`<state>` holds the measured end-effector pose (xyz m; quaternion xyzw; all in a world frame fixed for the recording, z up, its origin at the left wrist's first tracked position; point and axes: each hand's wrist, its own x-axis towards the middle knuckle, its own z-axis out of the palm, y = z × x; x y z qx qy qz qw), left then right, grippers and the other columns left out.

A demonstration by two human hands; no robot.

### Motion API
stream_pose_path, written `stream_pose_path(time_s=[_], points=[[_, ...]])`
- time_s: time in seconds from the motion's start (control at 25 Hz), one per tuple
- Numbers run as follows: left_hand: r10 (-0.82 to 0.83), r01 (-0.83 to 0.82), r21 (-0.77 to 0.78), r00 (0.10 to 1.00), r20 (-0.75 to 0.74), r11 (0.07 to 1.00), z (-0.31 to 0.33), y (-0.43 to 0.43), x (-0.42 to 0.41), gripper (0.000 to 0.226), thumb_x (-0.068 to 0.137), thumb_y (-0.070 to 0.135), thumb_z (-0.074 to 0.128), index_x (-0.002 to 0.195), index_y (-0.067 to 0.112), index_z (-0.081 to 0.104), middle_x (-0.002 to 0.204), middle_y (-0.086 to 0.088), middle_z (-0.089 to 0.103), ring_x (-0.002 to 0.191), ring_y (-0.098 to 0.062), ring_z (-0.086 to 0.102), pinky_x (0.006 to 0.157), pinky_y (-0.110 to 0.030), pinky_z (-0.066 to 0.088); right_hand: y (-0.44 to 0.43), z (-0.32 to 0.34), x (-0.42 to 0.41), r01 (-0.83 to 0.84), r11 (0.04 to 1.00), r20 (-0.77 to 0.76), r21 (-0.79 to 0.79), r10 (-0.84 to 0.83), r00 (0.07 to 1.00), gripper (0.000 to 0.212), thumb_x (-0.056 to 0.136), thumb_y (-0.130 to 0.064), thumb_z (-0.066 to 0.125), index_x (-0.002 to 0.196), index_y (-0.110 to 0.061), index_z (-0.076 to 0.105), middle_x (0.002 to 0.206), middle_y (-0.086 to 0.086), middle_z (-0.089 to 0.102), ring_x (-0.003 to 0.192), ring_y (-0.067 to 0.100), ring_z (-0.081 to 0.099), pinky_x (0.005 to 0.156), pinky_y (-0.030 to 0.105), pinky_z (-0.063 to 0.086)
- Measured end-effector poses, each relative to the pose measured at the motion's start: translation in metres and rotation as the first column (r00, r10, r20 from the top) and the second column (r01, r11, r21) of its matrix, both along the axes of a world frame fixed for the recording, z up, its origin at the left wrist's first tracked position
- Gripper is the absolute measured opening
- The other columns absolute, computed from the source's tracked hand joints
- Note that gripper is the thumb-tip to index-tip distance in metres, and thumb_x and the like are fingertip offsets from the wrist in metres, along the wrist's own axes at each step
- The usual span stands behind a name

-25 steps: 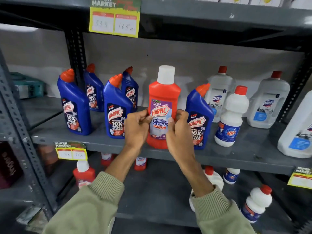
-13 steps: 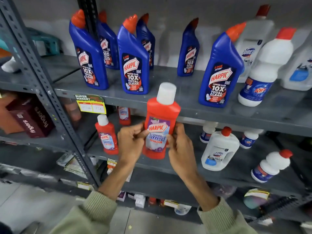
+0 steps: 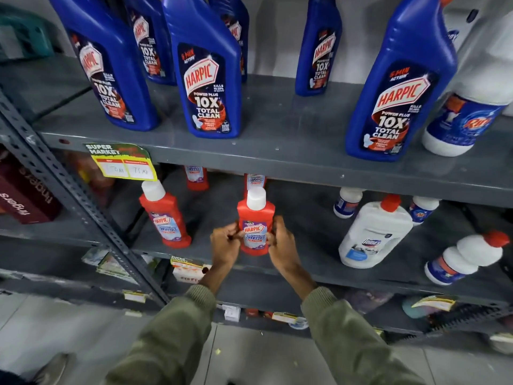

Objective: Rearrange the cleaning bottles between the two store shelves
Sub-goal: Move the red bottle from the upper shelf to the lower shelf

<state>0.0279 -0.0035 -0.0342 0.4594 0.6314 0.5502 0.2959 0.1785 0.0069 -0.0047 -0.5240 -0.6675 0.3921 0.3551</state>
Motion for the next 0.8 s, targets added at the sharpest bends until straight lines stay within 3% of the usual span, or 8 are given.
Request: stream_pose_path(time_s=[0.16,0.32,0.44,0.52,0.6,0.72,0.8], points=[[-0.014,0.014,-0.027,1.0,-0.023,1.0,-0.017,0.013,-0.012,0.021,0.082,-0.018,0.063,0.096,-0.007,0.075,0.094,-0.015,0.076,0.084,-0.017,0.068,0.079,-0.035,0.061,0.011,-0.02,-0.008,-0.017,1.0,-0.017,-0.019,0.017,1.0,0.033,0.102,-0.008,0.05,0.135,-0.004,0.047,0.134,0.015,0.063,0.112,0.014,0.062,0.091,0.021,0.054],[-0.038,0.037,-0.031,0.998,-0.047,0.999,-0.02,0.023,-0.021,0.023,0.083,-0.016,0.063,0.097,-0.002,0.076,0.092,-0.006,0.076,0.074,0.009,0.069,0.07,-0.013,0.059,0.018,-0.026,-0.016,-0.003,0.999,-0.05,-0.042,0.001,0.999,0.035,0.103,-0.013,0.053,0.136,-0.007,0.046,0.136,0.013,0.062,0.116,0.017,0.063,0.093,0.027,0.055],[-0.045,0.043,-0.03,0.997,-0.061,0.999,-0.022,0.023,-0.024,0.024,0.086,-0.013,0.064,0.099,0.002,0.076,0.09,-0.002,0.076,0.074,-0.005,0.072,0.062,-0.012,0.058,0.017,-0.031,-0.018,0.023,0.998,-0.053,-0.052,-0.025,0.998,0.037,0.102,-0.016,0.053,0.137,-0.01,0.045,0.137,0.012,0.061,0.121,0.026,0.065,0.096,0.037,0.058],[-0.054,0.052,-0.049,0.997,-0.056,0.997,-0.02,0.021,-0.023,0.024,0.087,-0.01,0.064,0.106,0.0,0.074,0.096,-0.004,0.076,0.082,-0.017,0.073,0.066,-0.012,0.058,0.015,-0.032,-0.017,0.008,0.999,-0.06,-0.054,-0.011,0.998,0.039,0.102,-0.018,0.054,0.139,-0.012,0.044,0.138,0.012,0.06,0.121,0.026,0.065,0.097,0.041,0.058],[-0.064,0.058,-0.075,0.995,-0.077,0.995,-0.014,0.018,-0.021,0.028,0.089,-0.005,0.066,0.116,0.0,0.071,0.103,-0.005,0.075,0.091,-0.019,0.073,0.073,-0.009,0.058,0.014,-0.031,-0.015,-0.013,0.999,-0.033,-0.041,0.012,0.999,0.044,0.101,-0.019,0.057,0.141,-0.012,0.042,0.14,0.012,0.059,0.124,0.026,0.063,0.101,0.04,0.056],[0.04,-0.04,0.007,0.985,-0.17,0.999,0.008,0.003,-0.016,0.041,0.088,0.007,0.072,0.127,0.001,0.064,0.112,-0.012,0.073,0.093,0.012,0.065,0.069,0.01,0.041,0.006,-0.021,-0.005,0.001,1.0,0.041,0.02,-0.002,0.999,0.05,0.102,-0.027,0.054,0.148,-0.016,0.037,0.149,0.009,0.05,0.133,0.015,0.052,0.1,0.025,0.048],[0.11,-0.089,0.119,0.977,-0.183,0.989,0.032,-0.012,-0.009,0.054,0.086,0.023,0.071,0.132,0.0,0.058,0.116,-0.011,0.07,0.096,0.03,0.053,0.068,0.011,0.039,-0.004,-0.002,0.005,0.018,0.992,0.072,0.129,-0.027,0.997,0.052,0.102,-0.035,0.049,0.15,-0.019,0.036,0.151,0.006,0.046,0.131,0.005,0.043,0.1,0.008,0.038]])
